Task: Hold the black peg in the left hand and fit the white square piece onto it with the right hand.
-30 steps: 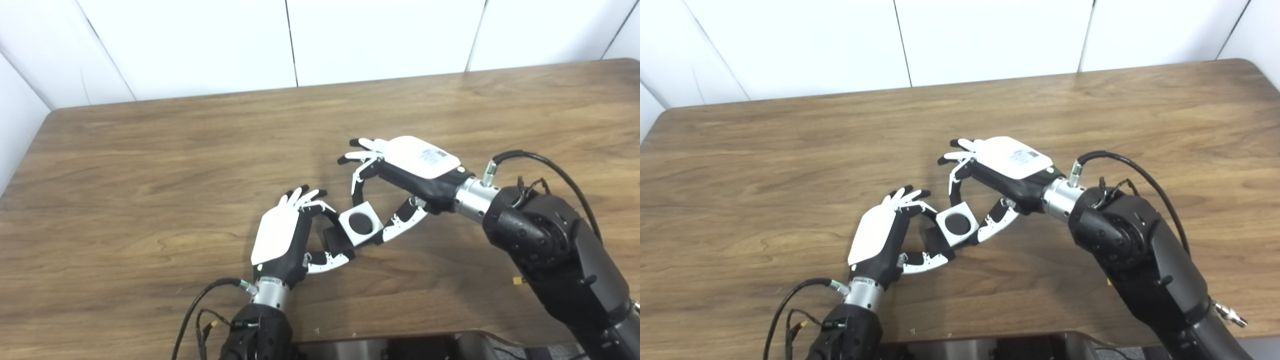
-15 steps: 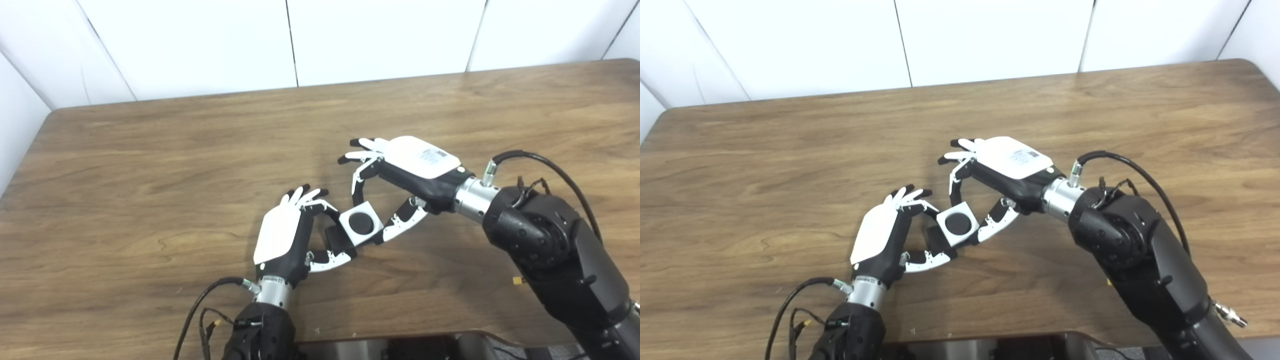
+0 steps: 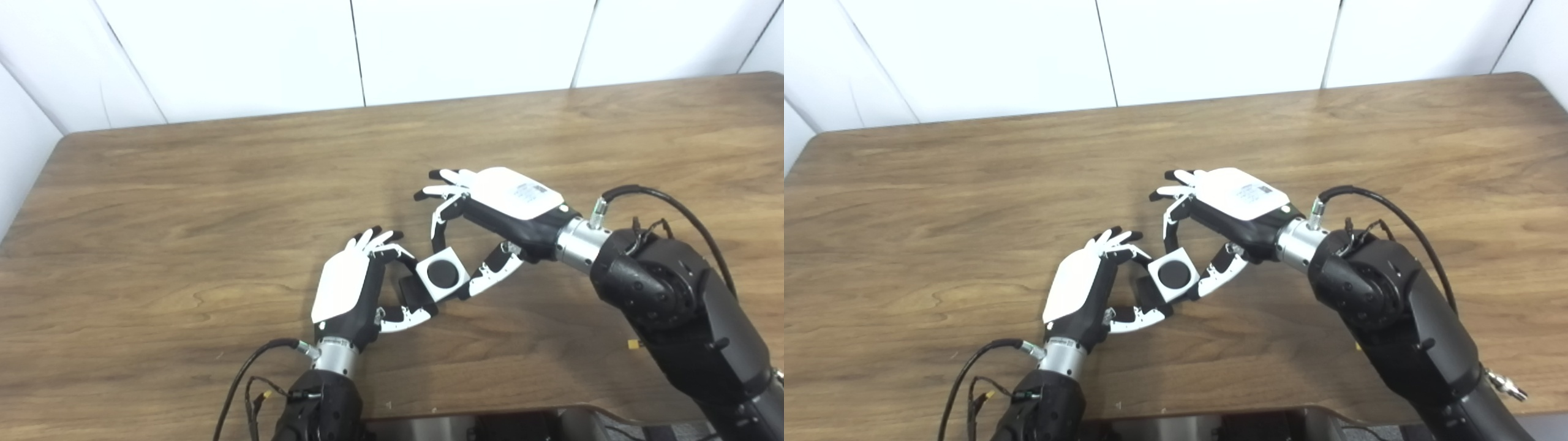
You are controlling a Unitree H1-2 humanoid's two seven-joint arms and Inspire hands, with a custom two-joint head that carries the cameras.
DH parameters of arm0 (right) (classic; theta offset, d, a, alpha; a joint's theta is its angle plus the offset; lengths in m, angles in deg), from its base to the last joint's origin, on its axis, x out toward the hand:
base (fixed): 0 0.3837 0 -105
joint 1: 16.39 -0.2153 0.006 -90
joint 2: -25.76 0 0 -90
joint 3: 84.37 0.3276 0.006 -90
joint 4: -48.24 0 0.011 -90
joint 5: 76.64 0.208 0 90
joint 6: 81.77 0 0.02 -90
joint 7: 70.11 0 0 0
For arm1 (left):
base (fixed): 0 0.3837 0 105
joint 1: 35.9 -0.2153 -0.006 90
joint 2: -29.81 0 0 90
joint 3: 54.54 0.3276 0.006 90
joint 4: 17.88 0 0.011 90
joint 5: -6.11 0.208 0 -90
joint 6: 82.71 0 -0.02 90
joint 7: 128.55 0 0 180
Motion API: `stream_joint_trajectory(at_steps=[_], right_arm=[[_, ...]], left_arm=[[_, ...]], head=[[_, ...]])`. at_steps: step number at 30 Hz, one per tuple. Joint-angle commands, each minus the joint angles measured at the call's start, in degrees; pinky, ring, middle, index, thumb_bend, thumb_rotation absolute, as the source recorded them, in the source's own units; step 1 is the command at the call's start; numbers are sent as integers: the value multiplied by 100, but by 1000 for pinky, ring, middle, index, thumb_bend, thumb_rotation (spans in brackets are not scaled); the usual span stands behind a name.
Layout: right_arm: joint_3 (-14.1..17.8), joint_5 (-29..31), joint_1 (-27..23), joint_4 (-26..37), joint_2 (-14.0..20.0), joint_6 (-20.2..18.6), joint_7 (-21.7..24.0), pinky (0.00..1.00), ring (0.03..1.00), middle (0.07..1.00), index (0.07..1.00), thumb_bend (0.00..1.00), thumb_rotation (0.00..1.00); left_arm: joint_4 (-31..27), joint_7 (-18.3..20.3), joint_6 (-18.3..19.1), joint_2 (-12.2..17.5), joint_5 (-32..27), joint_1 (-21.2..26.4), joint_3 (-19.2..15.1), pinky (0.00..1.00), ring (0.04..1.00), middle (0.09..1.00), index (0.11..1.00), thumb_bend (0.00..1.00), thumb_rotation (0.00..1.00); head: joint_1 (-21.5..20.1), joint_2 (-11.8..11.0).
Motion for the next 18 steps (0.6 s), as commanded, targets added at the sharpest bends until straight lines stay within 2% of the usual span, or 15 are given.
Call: stream_joint_trajectory(at_steps=[1,18], right_arm=[[30,27,-156,21,28,170,-80,981,996,902,492,524,152],[68,17,-70,-181,70,255,-170,953,995,903,493,525,152]], left_arm=[[-57,2,-47,-44,88,42,32,978,958,866,492,504,81],[-254,112,-4,-48,71,-5,29,983,964,867,491,504,78]], head=[[4,3],[30,38]])
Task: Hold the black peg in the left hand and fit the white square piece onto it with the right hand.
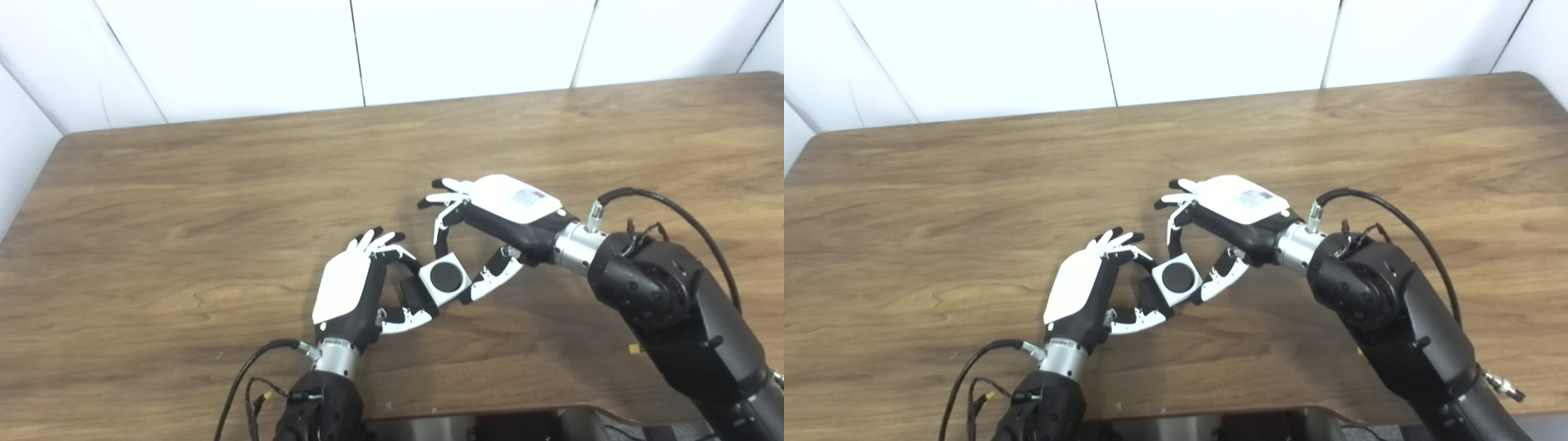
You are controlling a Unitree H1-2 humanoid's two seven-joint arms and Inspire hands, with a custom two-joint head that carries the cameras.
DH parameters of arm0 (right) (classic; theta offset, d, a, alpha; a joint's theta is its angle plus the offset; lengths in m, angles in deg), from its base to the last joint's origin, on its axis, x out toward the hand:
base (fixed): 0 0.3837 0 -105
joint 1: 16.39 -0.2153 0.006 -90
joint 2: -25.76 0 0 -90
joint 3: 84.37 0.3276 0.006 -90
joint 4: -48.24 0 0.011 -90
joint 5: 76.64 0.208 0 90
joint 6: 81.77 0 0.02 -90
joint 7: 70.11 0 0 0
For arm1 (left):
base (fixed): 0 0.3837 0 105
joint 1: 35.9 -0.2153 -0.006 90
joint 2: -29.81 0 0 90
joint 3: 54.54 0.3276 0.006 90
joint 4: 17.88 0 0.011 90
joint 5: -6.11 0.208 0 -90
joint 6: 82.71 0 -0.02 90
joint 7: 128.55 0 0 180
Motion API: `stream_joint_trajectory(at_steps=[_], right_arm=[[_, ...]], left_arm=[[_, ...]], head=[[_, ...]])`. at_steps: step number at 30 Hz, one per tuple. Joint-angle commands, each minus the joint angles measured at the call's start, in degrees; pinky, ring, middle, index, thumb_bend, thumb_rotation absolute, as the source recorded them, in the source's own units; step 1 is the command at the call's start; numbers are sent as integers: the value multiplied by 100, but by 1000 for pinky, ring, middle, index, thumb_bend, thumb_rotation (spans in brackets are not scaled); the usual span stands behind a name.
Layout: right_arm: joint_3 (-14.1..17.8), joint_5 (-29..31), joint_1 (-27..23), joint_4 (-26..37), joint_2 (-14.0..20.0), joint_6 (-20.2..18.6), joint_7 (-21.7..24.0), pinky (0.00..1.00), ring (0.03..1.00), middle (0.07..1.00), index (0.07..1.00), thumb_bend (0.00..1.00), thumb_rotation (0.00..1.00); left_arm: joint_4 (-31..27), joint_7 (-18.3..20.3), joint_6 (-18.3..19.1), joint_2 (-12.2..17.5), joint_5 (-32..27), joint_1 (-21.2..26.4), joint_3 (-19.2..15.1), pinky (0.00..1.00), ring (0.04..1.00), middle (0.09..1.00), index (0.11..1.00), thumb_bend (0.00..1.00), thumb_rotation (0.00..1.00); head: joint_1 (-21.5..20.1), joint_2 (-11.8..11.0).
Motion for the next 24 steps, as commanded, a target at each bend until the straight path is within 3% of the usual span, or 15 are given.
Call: stream_joint_trajectory(at_steps=[1,5,6,9,13,24], right_arm=[[84,4,-137,64,68,186,-168,954,996,904,493,524,152],[88,-24,-131,36,65,189,-160,954,995,903,495,524,155],[90,-27,-132,34,65,182,-153,954,995,903,592,740,242],[71,-49,-147,34,84,97,-46,956,999,914,690,906,334],[59,-105,-134,37,86,2,26,948,997,919,733,971,358],[76,-118,-124,25,69,-61,100,951,996,922,745,984,372]], left_arm=[[-161,-7,-51,-36,71,25,8,980,962,866,491,504,78],[-134,-36,-78,-34,94,26,2,970,958,864,491,504,79],[-128,-43,-77,-39,92,25,0,971,957,862,491,504,79],[-110,-62,-86,-54,58,11,-10,977,956,858,491,505,79],[-146,0,-39,-28,126,5,8,966,952,853,492,504,83],[-159,58,-4,-22,184,13,-3,966,951,851,492,503,86]], head=[[4,2],[-4,5],[-4,5],[0,6],[4,7],[4,7]])
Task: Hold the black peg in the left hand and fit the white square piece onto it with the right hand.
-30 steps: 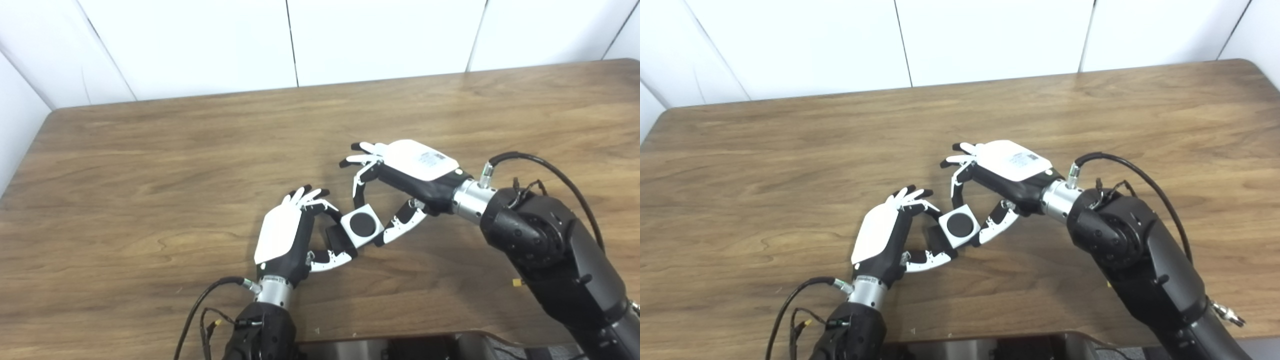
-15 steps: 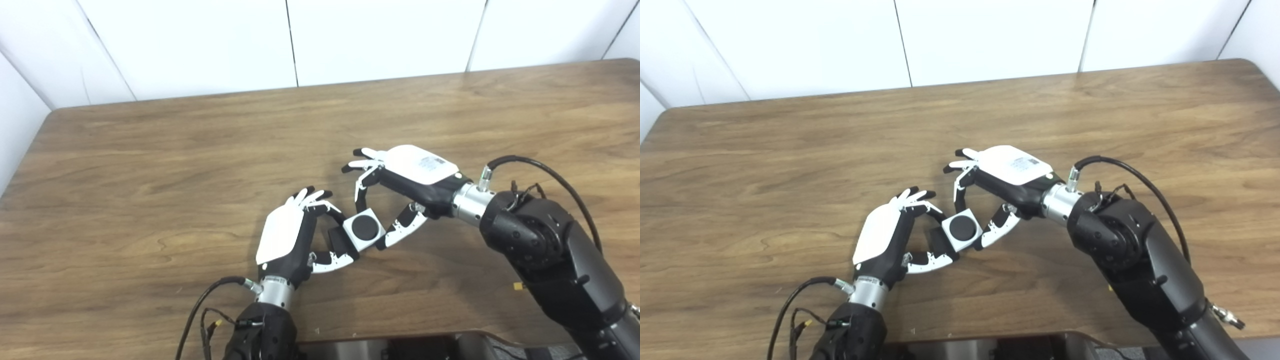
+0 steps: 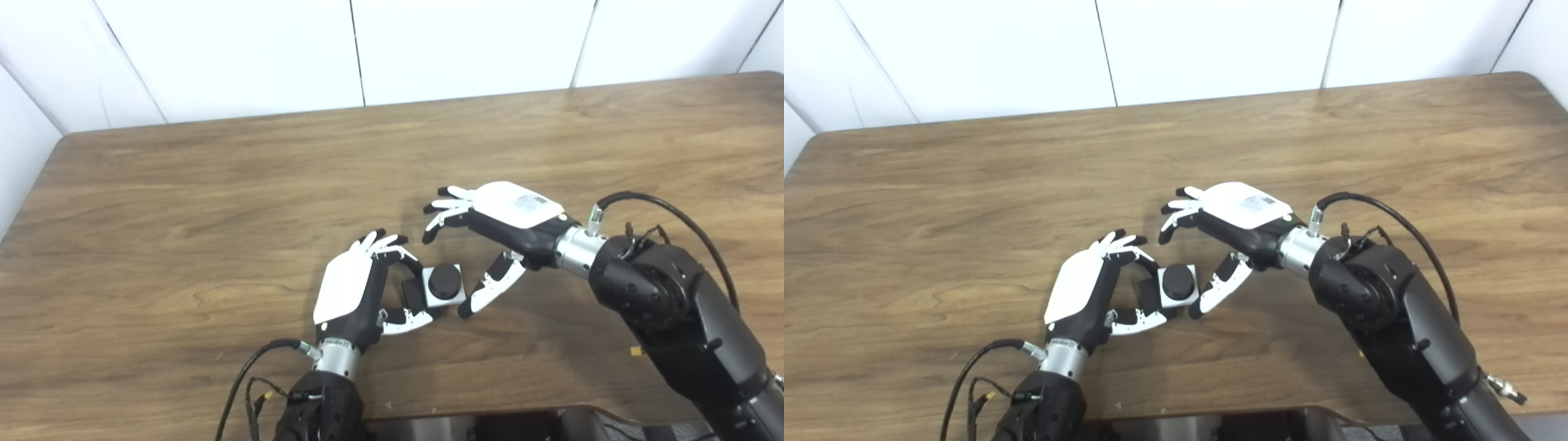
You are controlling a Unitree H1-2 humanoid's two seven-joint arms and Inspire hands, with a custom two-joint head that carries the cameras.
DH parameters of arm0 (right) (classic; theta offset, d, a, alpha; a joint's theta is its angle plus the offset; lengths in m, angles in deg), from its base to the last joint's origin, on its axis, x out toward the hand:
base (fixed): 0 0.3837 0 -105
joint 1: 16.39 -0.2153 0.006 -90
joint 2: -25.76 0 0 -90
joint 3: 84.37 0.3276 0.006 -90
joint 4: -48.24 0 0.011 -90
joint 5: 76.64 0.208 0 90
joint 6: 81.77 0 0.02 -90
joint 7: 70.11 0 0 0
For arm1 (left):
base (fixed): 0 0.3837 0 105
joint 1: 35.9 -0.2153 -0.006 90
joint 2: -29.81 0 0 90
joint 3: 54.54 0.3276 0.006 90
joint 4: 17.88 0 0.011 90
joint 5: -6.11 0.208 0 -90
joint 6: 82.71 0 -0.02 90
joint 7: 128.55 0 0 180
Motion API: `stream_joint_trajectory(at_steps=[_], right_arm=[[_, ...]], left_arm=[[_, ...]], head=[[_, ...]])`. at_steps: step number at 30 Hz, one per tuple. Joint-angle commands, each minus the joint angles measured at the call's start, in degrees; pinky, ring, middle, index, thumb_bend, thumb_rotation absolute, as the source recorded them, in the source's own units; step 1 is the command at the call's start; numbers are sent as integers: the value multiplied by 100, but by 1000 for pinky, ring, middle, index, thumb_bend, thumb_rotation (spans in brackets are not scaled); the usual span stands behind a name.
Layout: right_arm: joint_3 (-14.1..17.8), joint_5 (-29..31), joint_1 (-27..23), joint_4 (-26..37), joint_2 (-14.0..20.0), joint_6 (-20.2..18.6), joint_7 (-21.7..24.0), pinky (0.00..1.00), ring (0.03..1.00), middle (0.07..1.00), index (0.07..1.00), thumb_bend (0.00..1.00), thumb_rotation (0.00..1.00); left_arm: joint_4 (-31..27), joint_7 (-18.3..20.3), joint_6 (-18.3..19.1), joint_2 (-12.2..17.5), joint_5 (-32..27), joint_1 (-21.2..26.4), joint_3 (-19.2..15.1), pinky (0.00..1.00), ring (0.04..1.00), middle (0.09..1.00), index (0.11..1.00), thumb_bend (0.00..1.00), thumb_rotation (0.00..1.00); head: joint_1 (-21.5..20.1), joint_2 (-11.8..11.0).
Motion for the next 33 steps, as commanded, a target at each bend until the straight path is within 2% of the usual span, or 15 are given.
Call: stream_joint_trajectory(at_steps=[1,15,29,30,31,33], right_arm=[[83,37,-149,43,50,31,-63,951,995,921,743,984,371],[120,103,-134,33,74,56,-84,961,998,919,718,980,355],[144,112,-117,92,99,7,-46,964,999,920,712,970,356],[148,127,-115,90,104,18,-48,964,999,920,713,969,357],[151,138,-110,81,109,33,-55,965,1000,921,714,968,358],[158,146,-97,69,114,51,-77,964,1000,920,713,969,359]], left_arm=[[-139,16,-1,-17,123,24,3,964,950,851,493,503,86],[-171,301,196,13,280,6,-12,964,943,847,495,503,94],[-63,208,203,26,303,56,-63,936,945,851,496,503,93],[-60,205,197,33,294,55,-64,940,948,855,573,585,279],[-56,207,192,43,295,56,-63,944,949,858,602,613,341],[-47,198,175,58,285,58,-65,951,950,862,625,637,390]], head=[[4,7],[19,27],[16,31],[14,31],[17,28],[18,35]])
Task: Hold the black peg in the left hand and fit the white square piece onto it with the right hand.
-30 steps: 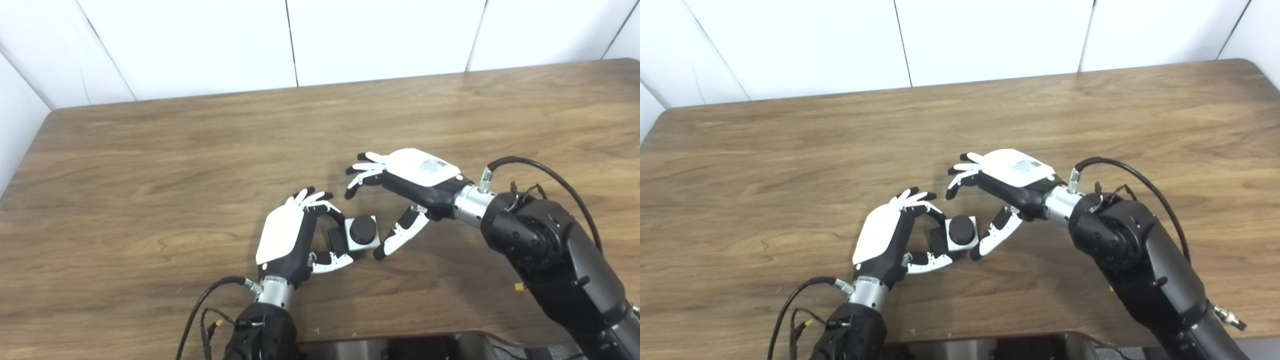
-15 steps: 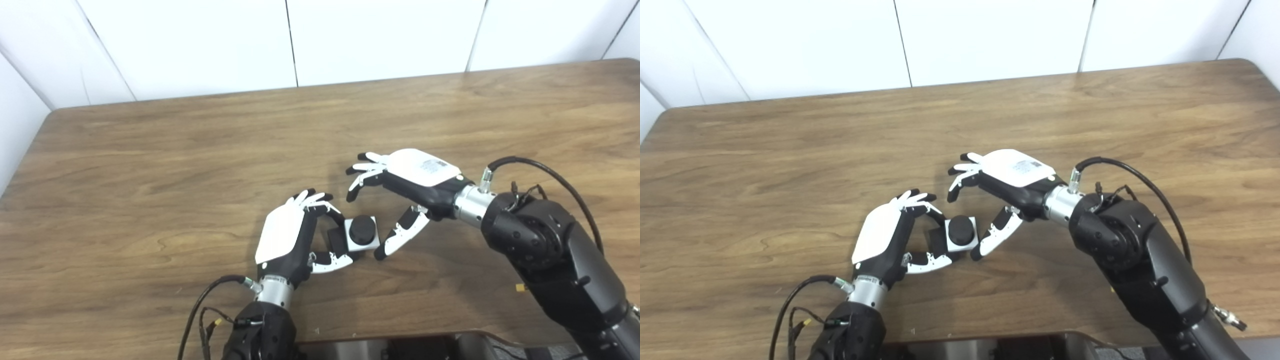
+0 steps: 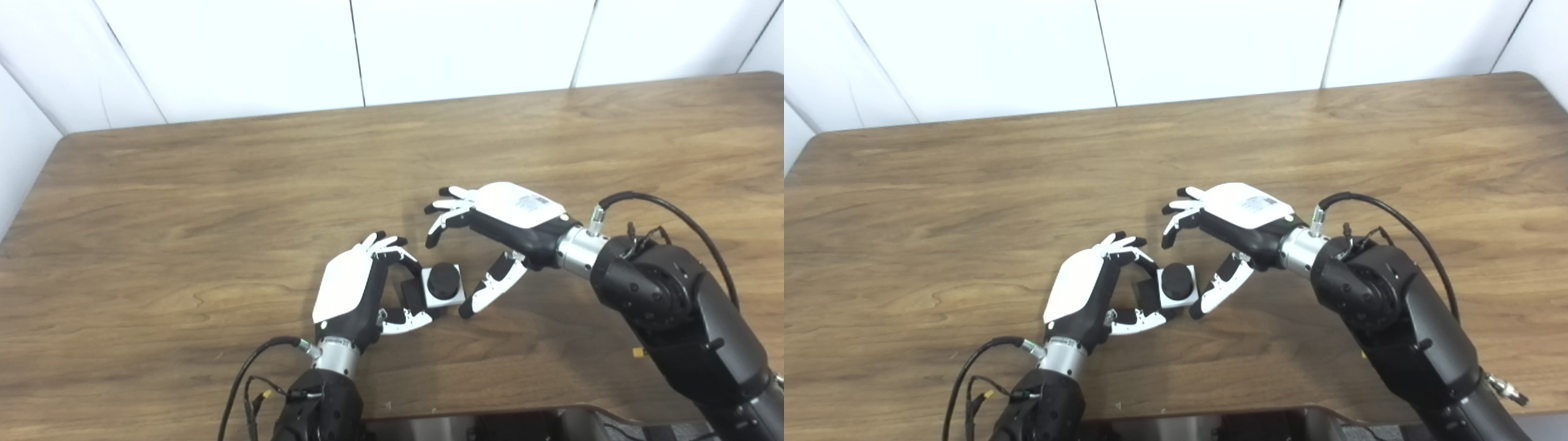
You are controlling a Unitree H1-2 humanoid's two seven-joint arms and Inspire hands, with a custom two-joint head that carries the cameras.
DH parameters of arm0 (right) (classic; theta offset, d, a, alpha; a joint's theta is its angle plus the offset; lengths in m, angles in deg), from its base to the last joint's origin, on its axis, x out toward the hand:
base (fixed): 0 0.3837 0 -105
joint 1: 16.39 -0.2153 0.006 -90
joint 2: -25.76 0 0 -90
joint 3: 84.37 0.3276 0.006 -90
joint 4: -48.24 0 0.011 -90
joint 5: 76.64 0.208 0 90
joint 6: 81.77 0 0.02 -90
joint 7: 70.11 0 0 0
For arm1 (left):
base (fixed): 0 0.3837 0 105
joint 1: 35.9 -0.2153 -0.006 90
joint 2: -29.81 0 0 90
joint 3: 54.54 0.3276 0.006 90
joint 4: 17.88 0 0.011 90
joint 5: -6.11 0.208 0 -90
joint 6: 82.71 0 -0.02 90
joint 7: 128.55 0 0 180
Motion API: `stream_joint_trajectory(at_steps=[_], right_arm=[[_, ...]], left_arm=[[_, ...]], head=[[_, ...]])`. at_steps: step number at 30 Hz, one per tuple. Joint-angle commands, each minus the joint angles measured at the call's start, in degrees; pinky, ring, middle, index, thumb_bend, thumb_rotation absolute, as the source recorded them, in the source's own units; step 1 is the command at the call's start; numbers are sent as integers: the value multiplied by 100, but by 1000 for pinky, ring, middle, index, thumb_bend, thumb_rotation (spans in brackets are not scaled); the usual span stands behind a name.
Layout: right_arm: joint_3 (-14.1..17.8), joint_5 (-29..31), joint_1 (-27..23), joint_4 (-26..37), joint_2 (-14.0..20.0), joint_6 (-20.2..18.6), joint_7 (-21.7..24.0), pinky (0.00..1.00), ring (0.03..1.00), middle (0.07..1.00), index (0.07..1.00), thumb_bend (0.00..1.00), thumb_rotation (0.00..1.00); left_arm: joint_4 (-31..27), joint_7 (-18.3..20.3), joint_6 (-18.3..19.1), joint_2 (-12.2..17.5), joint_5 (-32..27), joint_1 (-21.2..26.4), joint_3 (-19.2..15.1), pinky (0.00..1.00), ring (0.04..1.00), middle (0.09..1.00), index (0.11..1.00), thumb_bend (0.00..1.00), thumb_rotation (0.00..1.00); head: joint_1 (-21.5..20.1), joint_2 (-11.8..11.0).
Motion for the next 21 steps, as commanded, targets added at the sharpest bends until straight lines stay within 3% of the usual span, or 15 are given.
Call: stream_joint_trajectory(at_steps=[1,21], right_arm=[[112,55,-117,80,82,44,-82,965,1000,921,713,969,360],[110,26,-109,90,81,-19,-62,969,1000,925,718,963,362]], left_arm=[[2,-43,-26,48,141,45,-27,957,952,865,633,643,400],[-22,11,-2,53,350,71,-166,901,922,882,759,688,537]], head=[[0,0],[4,-3]])
